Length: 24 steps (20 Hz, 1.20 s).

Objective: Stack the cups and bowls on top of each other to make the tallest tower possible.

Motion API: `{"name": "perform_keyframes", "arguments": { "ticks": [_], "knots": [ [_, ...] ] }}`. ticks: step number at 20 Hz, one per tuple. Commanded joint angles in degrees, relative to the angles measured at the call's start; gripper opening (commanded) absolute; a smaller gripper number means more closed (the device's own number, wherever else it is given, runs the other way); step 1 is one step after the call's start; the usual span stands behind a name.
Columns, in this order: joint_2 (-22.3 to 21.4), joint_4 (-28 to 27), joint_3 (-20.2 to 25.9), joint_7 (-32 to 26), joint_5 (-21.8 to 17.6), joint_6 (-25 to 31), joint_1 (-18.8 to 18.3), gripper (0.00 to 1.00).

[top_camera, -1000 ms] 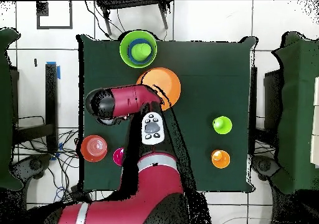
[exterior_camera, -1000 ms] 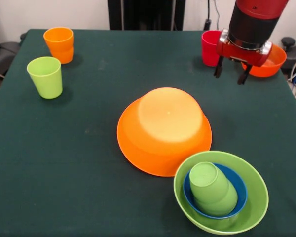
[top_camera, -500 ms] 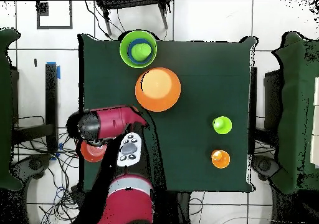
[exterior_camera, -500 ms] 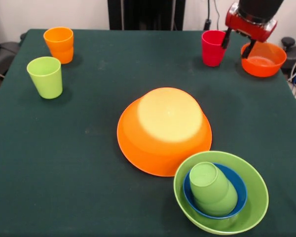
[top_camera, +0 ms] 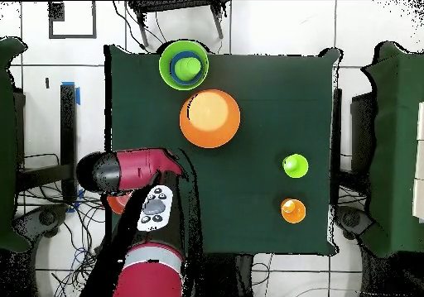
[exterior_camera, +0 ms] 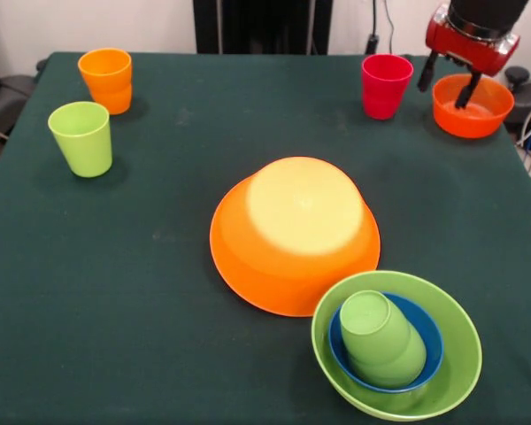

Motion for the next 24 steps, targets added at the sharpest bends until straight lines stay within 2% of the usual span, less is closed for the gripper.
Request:
{"name": "perform_keyframes", "arguments": {
  "ticks": [1, 7, 16, 24],
  "knots": [
    [8.32, 1.21, 0.86, 16.58, 5.13, -12.05, 2.28, 1.0],
    [11.36, 1.49, 1.28, 15.52, 8.72, -15.97, 3.98, 1.0],
    [5.89, 3.08, -1.41, 17.09, 14.43, -5.84, 9.98, 1.0],
    [6.42, 1.32, -1.36, 15.52, 17.67, -4.69, 11.09, 1.0]
  ]
}}
